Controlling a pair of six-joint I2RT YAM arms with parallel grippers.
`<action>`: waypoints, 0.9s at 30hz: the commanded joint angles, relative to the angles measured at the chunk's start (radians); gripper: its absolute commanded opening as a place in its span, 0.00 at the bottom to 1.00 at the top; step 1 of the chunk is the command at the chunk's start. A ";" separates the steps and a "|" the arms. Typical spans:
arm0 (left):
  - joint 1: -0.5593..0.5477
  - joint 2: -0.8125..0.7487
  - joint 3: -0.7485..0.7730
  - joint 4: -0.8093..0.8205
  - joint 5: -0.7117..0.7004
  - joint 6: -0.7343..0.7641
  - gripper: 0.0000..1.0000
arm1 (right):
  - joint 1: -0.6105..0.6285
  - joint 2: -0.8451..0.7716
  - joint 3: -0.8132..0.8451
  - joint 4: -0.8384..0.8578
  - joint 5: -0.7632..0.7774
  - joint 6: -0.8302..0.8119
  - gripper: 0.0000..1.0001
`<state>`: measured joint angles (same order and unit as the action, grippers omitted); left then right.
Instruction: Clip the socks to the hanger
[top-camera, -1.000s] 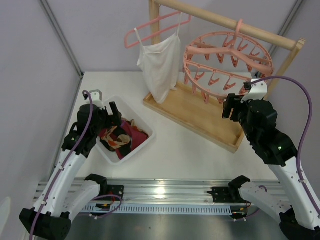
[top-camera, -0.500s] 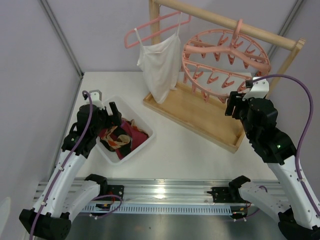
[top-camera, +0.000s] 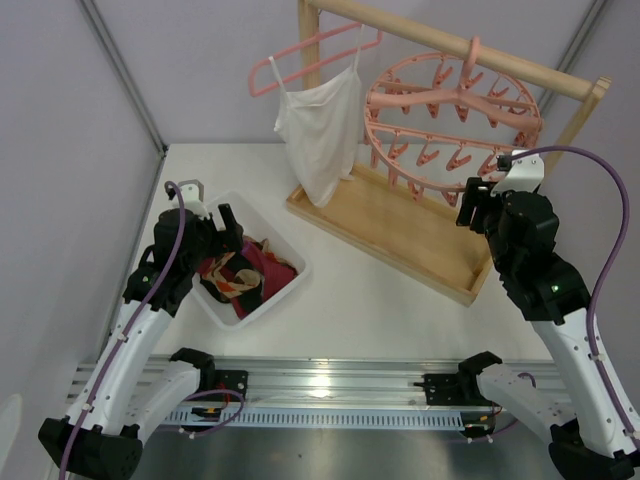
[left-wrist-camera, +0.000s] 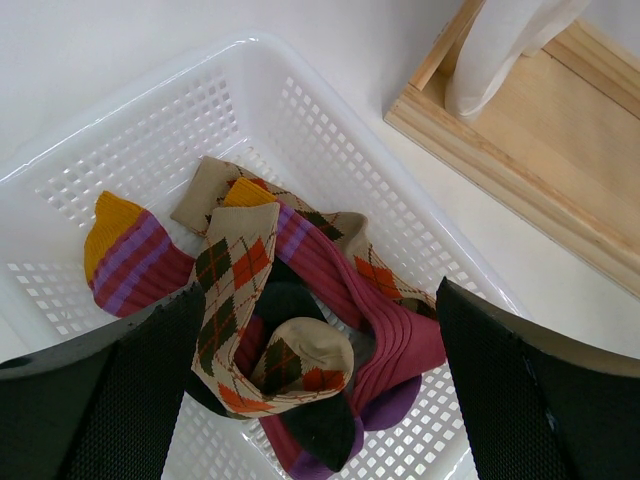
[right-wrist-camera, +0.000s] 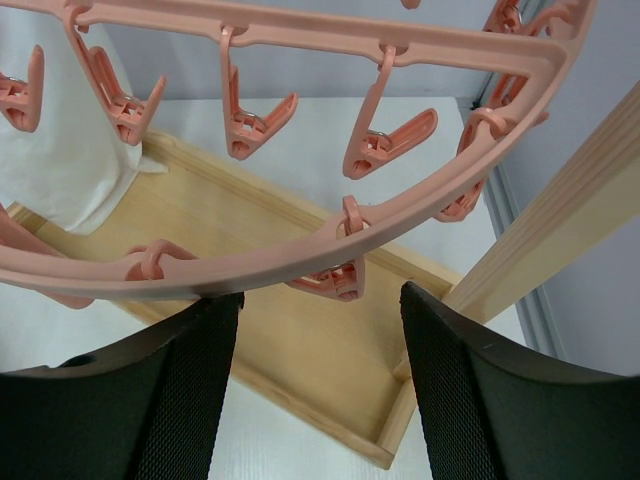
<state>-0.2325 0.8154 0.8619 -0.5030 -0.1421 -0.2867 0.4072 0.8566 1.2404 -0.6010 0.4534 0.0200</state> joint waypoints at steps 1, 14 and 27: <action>0.005 -0.015 -0.008 0.017 0.018 0.017 0.99 | -0.028 0.007 -0.001 0.096 -0.041 -0.015 0.68; 0.005 -0.019 -0.008 0.017 0.021 0.018 0.99 | -0.071 -0.005 -0.021 0.144 -0.206 -0.043 0.68; 0.005 -0.016 -0.009 0.017 0.022 0.018 0.99 | -0.073 -0.039 -0.022 0.110 -0.283 -0.025 0.68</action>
<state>-0.2325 0.8150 0.8581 -0.5037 -0.1410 -0.2867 0.3382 0.8276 1.2125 -0.5247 0.2012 -0.0143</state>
